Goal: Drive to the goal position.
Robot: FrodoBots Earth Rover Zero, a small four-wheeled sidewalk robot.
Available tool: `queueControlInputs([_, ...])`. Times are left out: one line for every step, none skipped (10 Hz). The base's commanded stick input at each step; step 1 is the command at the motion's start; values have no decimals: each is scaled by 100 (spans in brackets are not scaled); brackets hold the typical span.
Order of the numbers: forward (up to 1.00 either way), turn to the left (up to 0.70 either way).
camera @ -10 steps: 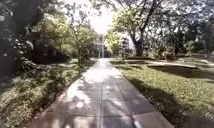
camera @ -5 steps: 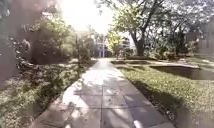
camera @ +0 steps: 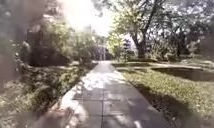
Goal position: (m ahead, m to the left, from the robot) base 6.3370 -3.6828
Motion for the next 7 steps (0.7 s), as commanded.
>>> queueControlInputs([50,0])
queueControlInputs([50,0])
queueControlInputs([50,0])
queueControlInputs([50,0])
queueControlInputs([50,-5])
queueControlInputs([50,-21])
queueControlInputs([50,-38])
